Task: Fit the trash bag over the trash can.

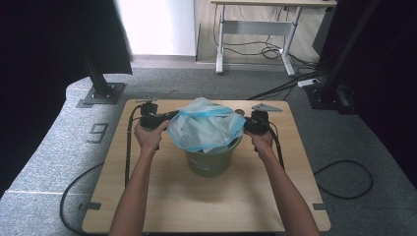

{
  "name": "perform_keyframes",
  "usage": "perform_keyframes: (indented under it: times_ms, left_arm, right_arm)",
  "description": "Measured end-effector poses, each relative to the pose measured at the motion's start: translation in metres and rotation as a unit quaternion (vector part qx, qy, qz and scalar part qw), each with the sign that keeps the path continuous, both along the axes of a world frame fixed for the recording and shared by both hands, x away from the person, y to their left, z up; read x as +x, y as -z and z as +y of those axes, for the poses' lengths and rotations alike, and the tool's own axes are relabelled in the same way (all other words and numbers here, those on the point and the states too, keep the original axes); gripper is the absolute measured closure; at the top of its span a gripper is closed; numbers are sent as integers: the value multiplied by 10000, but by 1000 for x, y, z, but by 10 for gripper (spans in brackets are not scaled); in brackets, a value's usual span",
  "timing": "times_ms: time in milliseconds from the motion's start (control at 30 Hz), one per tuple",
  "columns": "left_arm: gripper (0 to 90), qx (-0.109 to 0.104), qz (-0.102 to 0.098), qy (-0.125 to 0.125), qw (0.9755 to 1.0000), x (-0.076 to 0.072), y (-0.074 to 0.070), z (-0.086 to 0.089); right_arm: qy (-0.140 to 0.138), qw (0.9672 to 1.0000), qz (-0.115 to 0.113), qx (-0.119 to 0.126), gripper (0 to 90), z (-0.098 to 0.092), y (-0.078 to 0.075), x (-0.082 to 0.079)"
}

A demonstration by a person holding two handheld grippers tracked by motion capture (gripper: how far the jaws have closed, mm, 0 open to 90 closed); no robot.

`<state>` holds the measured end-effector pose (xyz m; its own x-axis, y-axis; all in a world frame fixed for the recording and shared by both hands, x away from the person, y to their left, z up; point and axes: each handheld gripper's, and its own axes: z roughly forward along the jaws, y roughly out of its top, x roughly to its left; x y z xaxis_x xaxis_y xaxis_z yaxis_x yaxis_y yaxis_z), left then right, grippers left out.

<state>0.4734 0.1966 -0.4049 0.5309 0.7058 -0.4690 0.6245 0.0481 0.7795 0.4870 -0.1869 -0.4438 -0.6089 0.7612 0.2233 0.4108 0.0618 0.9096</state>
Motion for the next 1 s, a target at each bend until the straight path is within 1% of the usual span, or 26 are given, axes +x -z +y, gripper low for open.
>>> perform_keyframes:
  times_ms: [100, 200, 367, 500, 633, 667, 833, 867, 900, 1000]
  left_arm:
    - [900, -183, 94, 15, 9998, 4, 5, 2]
    - [900, -384, 213, 7, 9990, 9, 11, 3]
    - [900, -418, 288, -7, 9987, 13, 15, 0]
    - [900, -414, 317, 3, 9986, 15, 17, -1]
    - [900, -345, 304, -31, 9989, 15, 16, -2]
    - [900, -299, 306, -34, 9991, 16, 16, -2]
    - [900, 91, 307, -117, 9994, 18, 9, -8]
    - [900, 91, 307, -117, 9994, 18, 9, -8]
    - [900, 146, 313, -134, 9993, 18, 8, -9]
    - [900, 147, 376, -152, 9991, 21, 9, -8]
  right_arm:
    - [-51, 10000, 30, 67, 884, -1, 1, 1]
    - [-68, 10000, 32, 58, 883, -1, 1, 1]
    - [-77, 10000, -12, -45, 883, 0, 1, 2]
    - [-77, 9999, 25, -104, 883, 1, 3, 3]
    - [-46, 9999, 71, -150, 883, 3, 6, 5]
    - [-39, 9998, 85, -156, 883, 3, 6, 5]
    - [-3, 9992, 211, -331, 883, 7, 6, 9]
    - [-3, 9992, 211, -331, 883, 7, 6, 9]
    - [-10, 9991, 228, -369, 883, 8, 6, 10]
    - [-3, 9985, 353, -430, 883, 9, 6, 13]
